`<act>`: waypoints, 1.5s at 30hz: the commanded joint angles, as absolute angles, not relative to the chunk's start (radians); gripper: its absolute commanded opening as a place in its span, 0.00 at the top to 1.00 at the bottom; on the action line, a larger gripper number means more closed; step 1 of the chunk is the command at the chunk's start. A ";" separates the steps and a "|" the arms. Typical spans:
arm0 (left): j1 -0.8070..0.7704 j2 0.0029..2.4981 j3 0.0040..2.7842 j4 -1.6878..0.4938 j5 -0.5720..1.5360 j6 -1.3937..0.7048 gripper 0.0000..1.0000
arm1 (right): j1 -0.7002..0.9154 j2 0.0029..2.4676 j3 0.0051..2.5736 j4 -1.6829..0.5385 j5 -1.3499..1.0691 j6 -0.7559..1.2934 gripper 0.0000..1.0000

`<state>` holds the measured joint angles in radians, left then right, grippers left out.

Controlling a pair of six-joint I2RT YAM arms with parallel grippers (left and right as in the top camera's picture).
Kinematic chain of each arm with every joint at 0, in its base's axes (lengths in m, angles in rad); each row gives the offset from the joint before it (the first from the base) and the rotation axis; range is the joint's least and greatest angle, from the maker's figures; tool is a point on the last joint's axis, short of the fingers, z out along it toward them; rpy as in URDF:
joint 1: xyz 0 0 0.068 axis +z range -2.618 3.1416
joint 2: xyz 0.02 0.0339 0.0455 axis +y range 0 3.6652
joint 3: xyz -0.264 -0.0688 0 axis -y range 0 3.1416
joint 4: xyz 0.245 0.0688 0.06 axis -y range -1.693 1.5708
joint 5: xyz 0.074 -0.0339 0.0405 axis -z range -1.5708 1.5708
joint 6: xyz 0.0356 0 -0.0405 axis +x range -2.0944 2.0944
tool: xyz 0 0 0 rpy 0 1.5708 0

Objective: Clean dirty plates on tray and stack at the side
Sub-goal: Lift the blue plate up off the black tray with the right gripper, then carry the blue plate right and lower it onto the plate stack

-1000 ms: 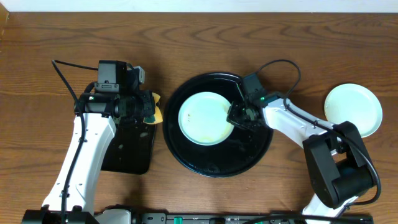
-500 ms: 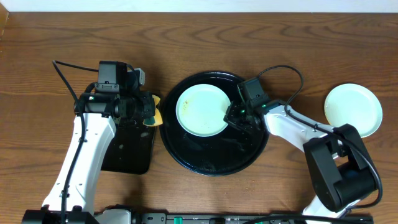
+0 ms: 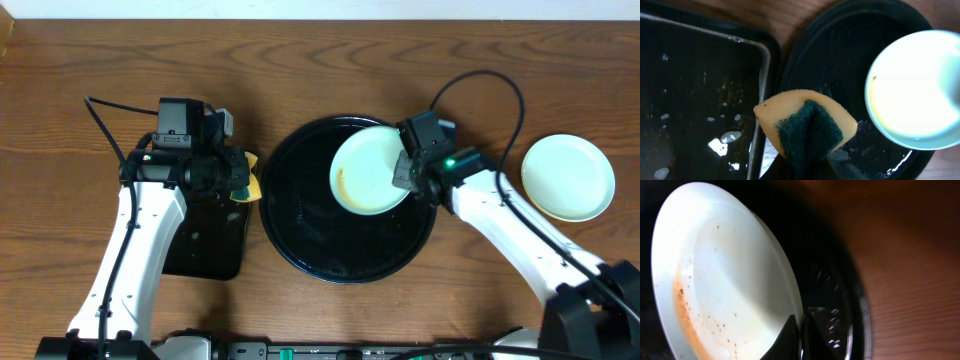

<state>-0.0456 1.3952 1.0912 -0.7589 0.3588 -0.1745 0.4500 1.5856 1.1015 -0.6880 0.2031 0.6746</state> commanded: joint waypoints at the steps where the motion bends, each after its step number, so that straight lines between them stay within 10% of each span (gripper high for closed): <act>1: -0.039 1.404 1.096 -0.750 0.348 -0.155 0.92 | 0.434 1.549 1.171 -0.721 0.347 0.525 0.98; 30: 0.183 1.496 1.096 -0.660 0.397 -0.158 0.92 | 0.777 1.547 1.443 -0.941 1.124 0.095 0.99; 45: 0.308 1.496 1.096 -0.646 0.464 -0.170 0.92 | 0.932 1.547 1.443 -0.426 1.427 -0.564 0.99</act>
<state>0.3016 1.4963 1.0912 -0.6476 0.4450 -0.1753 0.9009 1.5661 1.4250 -0.4801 1.3190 -0.3378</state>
